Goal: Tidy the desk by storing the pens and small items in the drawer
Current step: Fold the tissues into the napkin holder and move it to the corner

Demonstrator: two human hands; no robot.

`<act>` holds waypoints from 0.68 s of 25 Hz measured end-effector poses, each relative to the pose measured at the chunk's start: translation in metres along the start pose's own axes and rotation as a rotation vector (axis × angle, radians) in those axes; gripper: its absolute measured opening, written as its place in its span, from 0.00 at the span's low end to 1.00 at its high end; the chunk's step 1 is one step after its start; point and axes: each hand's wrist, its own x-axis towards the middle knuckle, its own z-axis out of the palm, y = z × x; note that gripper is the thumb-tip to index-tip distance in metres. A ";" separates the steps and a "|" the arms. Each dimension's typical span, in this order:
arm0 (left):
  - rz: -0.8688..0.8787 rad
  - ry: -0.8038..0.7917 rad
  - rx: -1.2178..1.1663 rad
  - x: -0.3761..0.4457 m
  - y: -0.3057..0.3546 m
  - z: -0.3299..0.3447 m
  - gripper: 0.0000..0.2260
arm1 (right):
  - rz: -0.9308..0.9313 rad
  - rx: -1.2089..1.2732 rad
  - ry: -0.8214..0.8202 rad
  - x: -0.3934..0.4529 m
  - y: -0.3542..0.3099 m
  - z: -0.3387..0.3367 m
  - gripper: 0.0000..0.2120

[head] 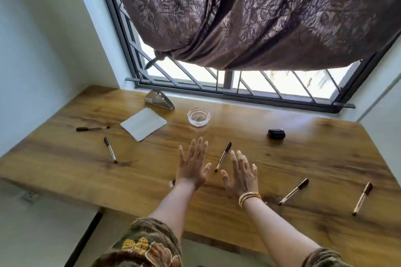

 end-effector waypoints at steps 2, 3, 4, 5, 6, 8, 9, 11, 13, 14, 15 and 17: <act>-0.063 -0.072 -0.060 -0.007 -0.006 0.005 0.32 | 0.010 -0.037 -0.050 -0.004 0.002 0.005 0.35; -0.097 -0.103 -0.086 -0.012 -0.009 0.010 0.32 | 0.014 -0.050 -0.048 -0.006 0.005 0.009 0.35; -0.120 -0.132 -0.113 -0.016 -0.013 0.015 0.31 | 0.019 -0.046 -0.046 -0.007 0.009 0.013 0.34; -0.130 -0.155 -0.121 -0.019 -0.014 0.018 0.31 | 0.023 -0.039 -0.047 -0.007 0.008 0.014 0.34; -0.133 -0.173 -0.111 -0.023 -0.015 0.020 0.31 | 0.020 -0.037 -0.047 -0.008 0.008 0.014 0.33; -0.157 -0.181 -0.108 -0.027 -0.019 0.026 0.30 | 0.017 -0.043 -0.033 -0.006 0.007 0.016 0.32; -0.175 -0.188 -0.120 -0.029 -0.021 0.027 0.30 | 0.022 -0.045 -0.031 -0.006 0.007 0.017 0.32; -0.191 -0.204 -0.139 -0.031 -0.023 0.028 0.30 | 0.024 -0.045 -0.034 -0.006 0.009 0.018 0.32; -0.200 -0.212 -0.168 -0.030 -0.024 0.025 0.29 | 0.024 -0.042 -0.025 -0.005 0.008 0.019 0.32; -0.205 -0.213 -0.194 -0.028 -0.024 0.022 0.29 | 0.032 -0.034 -0.016 -0.004 0.006 0.019 0.31; -0.212 -0.203 -0.230 -0.027 -0.024 0.020 0.29 | 0.037 -0.024 -0.006 -0.002 0.004 0.019 0.31; -0.234 -0.157 -0.294 -0.026 -0.031 0.014 0.28 | 0.004 -0.011 0.019 0.004 -0.008 0.017 0.29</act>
